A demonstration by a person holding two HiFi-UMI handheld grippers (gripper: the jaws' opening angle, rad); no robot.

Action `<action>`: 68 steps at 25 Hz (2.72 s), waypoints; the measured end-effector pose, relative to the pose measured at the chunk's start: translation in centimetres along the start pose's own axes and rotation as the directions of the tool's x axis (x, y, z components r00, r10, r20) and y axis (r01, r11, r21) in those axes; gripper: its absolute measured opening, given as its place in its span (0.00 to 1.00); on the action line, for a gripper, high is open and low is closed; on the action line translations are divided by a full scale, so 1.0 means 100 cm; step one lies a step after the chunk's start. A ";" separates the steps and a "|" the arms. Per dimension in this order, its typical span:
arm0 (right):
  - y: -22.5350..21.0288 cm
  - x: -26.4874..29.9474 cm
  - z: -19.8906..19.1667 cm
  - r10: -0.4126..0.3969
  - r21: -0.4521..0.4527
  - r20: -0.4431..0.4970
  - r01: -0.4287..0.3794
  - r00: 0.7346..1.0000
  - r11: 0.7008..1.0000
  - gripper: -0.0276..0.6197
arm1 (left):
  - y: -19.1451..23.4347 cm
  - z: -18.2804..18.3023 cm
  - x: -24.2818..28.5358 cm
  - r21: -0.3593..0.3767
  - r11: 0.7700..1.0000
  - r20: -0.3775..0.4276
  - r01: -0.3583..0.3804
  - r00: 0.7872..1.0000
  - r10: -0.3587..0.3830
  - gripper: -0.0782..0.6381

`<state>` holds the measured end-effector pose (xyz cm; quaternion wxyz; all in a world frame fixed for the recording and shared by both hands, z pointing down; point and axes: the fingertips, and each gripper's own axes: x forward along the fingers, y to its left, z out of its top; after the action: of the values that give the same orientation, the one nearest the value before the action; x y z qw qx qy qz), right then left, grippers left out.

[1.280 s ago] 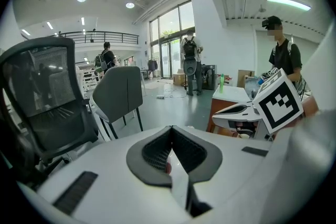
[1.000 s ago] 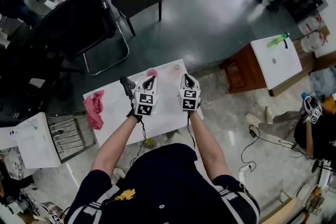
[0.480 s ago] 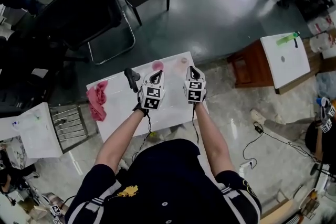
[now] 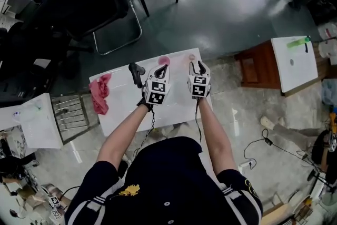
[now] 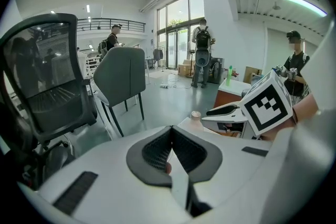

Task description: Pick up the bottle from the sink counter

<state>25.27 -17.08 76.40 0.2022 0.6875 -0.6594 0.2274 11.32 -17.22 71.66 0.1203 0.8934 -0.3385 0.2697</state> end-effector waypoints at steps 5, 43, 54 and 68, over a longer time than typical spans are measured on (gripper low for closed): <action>0.002 0.018 -0.007 0.020 0.029 -0.021 -0.019 1.000 0.999 0.38 | -0.002 0.003 0.000 -0.010 1.000 0.012 0.004 1.000 -0.004 0.13; 0.016 0.098 -0.038 0.061 -0.002 -0.122 -0.062 0.991 0.998 0.73 | 0.016 -0.001 0.024 -0.094 0.995 -0.023 -0.034 0.999 0.032 0.13; 0.015 0.102 -0.033 0.011 -0.126 -0.106 -0.025 0.994 0.992 0.70 | 0.012 0.001 0.020 -0.111 0.993 -0.019 -0.033 0.999 0.032 0.13; 0.012 0.103 -0.032 -0.005 -0.128 -0.064 -0.003 0.998 0.992 0.70 | 0.011 -0.006 0.017 -0.120 0.992 -0.018 -0.039 0.999 0.037 0.13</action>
<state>24.16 -23.65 84.94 0.2671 0.6657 -0.6654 0.2067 11.41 -18.69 73.09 0.1713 0.8757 -0.3702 0.2583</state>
